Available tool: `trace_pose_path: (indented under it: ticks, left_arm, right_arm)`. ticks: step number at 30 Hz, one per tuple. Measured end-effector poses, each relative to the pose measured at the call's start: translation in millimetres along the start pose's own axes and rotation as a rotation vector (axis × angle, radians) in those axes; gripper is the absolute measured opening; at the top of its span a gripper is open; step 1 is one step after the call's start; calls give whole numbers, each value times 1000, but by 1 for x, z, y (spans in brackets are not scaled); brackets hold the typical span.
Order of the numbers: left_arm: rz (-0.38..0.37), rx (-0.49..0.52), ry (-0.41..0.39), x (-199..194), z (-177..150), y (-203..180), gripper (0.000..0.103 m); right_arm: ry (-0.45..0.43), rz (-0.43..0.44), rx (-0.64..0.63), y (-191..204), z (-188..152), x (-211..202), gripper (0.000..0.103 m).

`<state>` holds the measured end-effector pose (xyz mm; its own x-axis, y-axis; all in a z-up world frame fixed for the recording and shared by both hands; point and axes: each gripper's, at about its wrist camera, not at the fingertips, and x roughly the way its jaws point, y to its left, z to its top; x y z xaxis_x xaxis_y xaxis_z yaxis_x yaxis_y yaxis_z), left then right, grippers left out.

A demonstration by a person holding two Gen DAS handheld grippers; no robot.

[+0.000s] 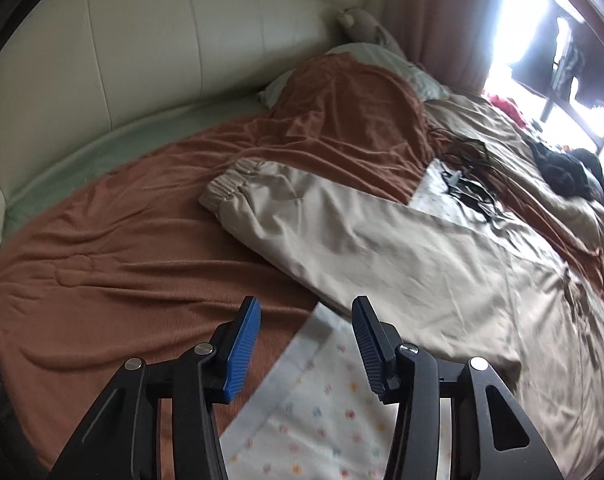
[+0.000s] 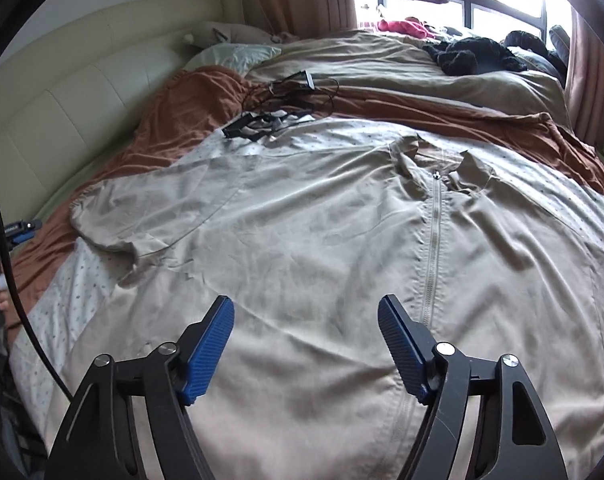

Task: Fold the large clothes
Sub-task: 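Move the left tool to the jacket sleeve cuff and close on it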

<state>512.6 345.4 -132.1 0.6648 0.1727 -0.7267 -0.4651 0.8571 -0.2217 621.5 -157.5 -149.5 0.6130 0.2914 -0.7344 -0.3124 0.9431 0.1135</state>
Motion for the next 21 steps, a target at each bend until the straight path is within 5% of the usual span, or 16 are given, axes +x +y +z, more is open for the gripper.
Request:
trace_pose_path:
  ticks: [11, 14, 16, 18, 21]
  left_arm:
    - [21, -148, 102, 108, 34, 43, 42]
    - [0, -186, 102, 123, 44, 48, 31]
    - [7, -192, 119, 132, 49, 49, 11]
    - [14, -192, 109, 132, 55, 47, 6]
    - [9, -139, 39, 110, 68, 31, 4]
  right_arm:
    - [114, -37, 51, -4, 4, 67, 56]
    - [128, -36, 40, 4, 6, 77, 54]
    - [139, -10, 49, 13, 9, 85, 40]
    - [152, 26, 75, 22, 13, 93, 26]
    - [157, 98, 99, 42, 17, 102, 18]
